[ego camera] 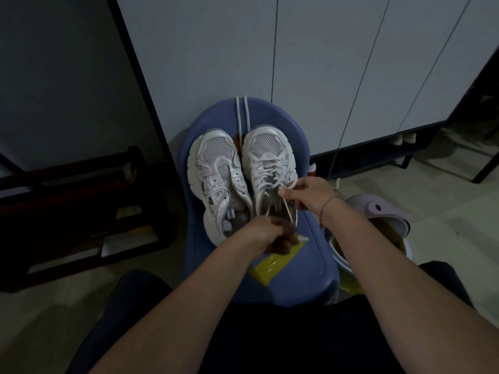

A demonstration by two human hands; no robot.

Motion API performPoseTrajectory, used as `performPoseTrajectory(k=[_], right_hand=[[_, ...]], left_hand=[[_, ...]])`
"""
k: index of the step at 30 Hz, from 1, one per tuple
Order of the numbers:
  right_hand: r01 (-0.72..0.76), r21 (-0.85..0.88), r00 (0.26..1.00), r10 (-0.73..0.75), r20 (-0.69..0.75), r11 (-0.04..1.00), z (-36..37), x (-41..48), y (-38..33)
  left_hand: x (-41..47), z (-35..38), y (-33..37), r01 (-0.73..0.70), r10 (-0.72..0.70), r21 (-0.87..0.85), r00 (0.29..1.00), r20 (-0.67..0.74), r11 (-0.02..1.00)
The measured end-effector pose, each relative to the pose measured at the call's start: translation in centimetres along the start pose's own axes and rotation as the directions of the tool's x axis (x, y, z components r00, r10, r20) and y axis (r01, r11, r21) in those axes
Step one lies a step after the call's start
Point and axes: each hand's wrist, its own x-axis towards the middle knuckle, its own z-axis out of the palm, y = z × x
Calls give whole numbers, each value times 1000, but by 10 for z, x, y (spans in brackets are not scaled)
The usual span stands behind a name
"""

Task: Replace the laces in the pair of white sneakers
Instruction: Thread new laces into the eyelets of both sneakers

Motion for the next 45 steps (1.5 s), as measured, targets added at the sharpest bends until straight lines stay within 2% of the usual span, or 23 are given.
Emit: performPoseTrajectory(k=[2,3,4,6,9,12,16,19,22,26,28,30,32,33,35,37,38,39,41,43,45], right_hand=[[-9,2,1000,9,14,1000,0,0,0],[-15,3,1000,15,17,1000,0,1,-1],[-19,0,1000,19,18,1000,0,1,-1],[-17,-11,1000,17,12,1000,1,1,-1],[-17,-2,1000,17,2,1000,2,3,2],[-13,-12,1000,13,3,1000,2,4,4],[-17,-13,1000,17,0,1000,2,2,2],[-18,-13,1000,18,2,1000,2,0,0],[-14,-38,1000,14,-1,999,1,-2,-2],[-21,-57,1000,21,4,998,1,-4,-5],[-23,-69,1000,23,1,997,2,-4,-5],[-16,-58,1000,16,-2,998,3,-6,-6],[-7,-50,1000,7,-5,999,4,-6,-6],[-4,-62,1000,3,-16,998,5,-7,-5],[19,-115,998,-27,-60,993,8,-9,-4],[70,-143,990,-87,-112,987,11,-10,-5],[111,-149,981,-132,-139,983,13,-10,-9],[157,-161,970,-183,-161,974,15,-11,-16],[236,-201,939,-277,-206,951,21,-6,-36],[303,-216,908,-350,-229,928,27,8,-61],[346,-280,881,-413,-230,895,31,31,-85]], left_hand=[[-6,-3,-7,52,-89,250,986,138,967],[-8,-4,-8,48,-96,291,984,151,955],[-8,-3,-8,40,-74,258,989,126,965],[-5,-2,-6,9,-9,4,1000,18,1000],[-2,-2,3,-76,60,-324,996,-60,943],[-1,2,7,-91,67,-457,995,-67,885],[1,9,9,-109,52,-504,991,-126,857],[0,8,7,-90,49,-400,993,-112,912],[-4,5,0,10,-15,-206,1000,-19,978],[-10,-3,-10,113,-110,-61,993,52,992],[-13,-6,-11,105,-104,-34,994,28,994],[-17,-10,-10,-8,9,12,996,-88,1000],[-21,-16,-3,-215,243,129,931,-273,968],[-22,-22,2,-314,369,202,853,-368,928],[-27,-37,14,-472,551,294,632,-545,831],[-27,-56,19,-503,577,351,418,-701,790],[-23,-68,20,-468,545,358,360,-757,808],[-19,-78,19,-408,497,345,362,-789,845],[-11,-92,21,-323,389,254,482,-785,912],[0,-98,24,-348,385,206,593,-708,915],[6,-99,26,-336,410,241,659,-630,910]])
